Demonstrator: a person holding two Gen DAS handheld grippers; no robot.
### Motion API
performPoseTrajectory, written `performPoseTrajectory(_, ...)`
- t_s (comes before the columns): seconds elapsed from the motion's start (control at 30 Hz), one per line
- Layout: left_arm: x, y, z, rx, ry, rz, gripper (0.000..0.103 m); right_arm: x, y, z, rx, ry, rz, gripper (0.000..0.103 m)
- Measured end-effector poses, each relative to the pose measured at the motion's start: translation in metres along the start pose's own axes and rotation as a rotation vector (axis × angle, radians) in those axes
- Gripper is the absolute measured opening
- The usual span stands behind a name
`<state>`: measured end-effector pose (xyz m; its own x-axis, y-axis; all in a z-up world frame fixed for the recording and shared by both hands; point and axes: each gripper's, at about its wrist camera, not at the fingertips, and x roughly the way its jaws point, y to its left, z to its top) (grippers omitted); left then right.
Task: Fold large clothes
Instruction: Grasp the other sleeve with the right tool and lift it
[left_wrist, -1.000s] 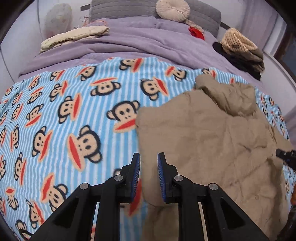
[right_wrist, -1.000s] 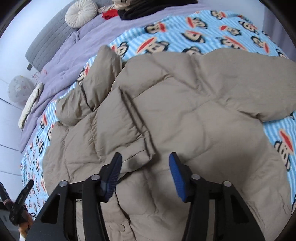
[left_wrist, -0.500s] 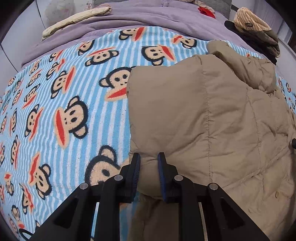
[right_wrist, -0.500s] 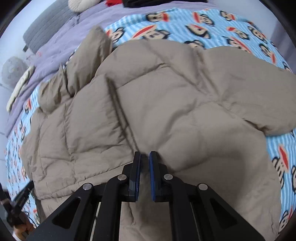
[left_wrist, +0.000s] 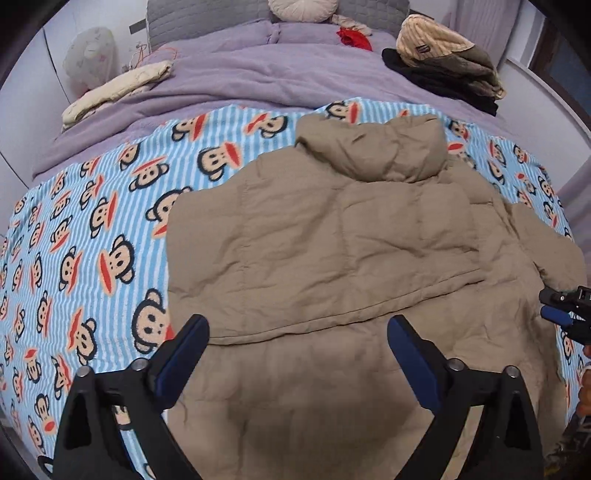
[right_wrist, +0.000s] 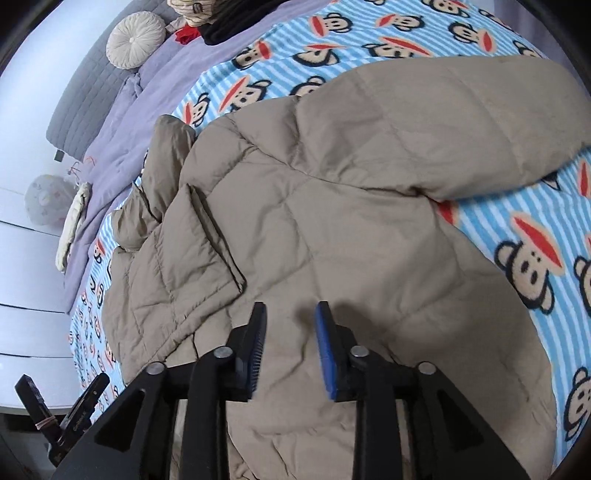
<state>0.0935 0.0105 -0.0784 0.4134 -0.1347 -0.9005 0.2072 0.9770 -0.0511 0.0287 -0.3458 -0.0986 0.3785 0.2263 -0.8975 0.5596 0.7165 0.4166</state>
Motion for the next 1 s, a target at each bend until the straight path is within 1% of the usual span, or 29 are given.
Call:
performPoseTrajectory(0.1, -0.002, -0.033, 0.000, 0.029, 0.030, -0.031, 0.098, -0.014, -0.021, -0.003, 0.026, 0.000, 0.010, 0.049)
performPoseTrajectory(0.13, -0.002, -0.044, 0.000, 0.032, 0.044, -0.039, 0.098, -0.017, -0.028, -0.003, 0.033, 0.000, 0.011, 0.050)
performPoseTrajectory(0.17, -0.001, -0.054, 0.000, 0.036, 0.055, -0.041, 0.098, -0.020, -0.035, -0.003, 0.041, -0.001, 0.012, 0.055)
performPoseTrajectory(0.27, -0.003, -0.083, 0.000, 0.056, 0.056, -0.012, 0.098, -0.030, -0.057, -0.001, 0.063, -0.008, 0.020, 0.062)
performPoseTrajectory(0.33, -0.004, -0.098, 0.000, 0.060, 0.053, -0.011, 0.098, -0.037, -0.072, 0.003, 0.075, -0.018, 0.031, 0.071)
performPoseTrajectory(0.37, -0.003, -0.106, 0.000, 0.063, 0.059, -0.013, 0.098, -0.040, -0.079, 0.005, 0.076, -0.021, 0.037, 0.081)
performPoseTrajectory(0.4, -0.001, -0.114, -0.001, 0.066, 0.068, -0.013, 0.098, -0.044, -0.087, 0.007, 0.077, -0.026, 0.035, 0.085)
performPoseTrajectory(0.47, 0.002, -0.129, -0.002, 0.074, 0.081, -0.015, 0.098, -0.049, -0.098, 0.010, 0.083, -0.034, 0.036, 0.086)
performPoseTrajectory(0.63, 0.008, -0.162, -0.006, 0.112, 0.107, -0.009, 0.098, -0.058, -0.139, 0.021, 0.151, -0.069, 0.067, 0.088)
performPoseTrajectory(0.73, 0.013, -0.176, -0.008, 0.125, 0.123, -0.009, 0.098, -0.061, -0.159, 0.028, 0.183, -0.093, 0.062, 0.088)
performPoseTrajectory(1.0, 0.024, -0.205, -0.010, 0.154, 0.150, -0.011, 0.098, -0.061, -0.210, 0.051, 0.311, -0.129, 0.151, 0.088)
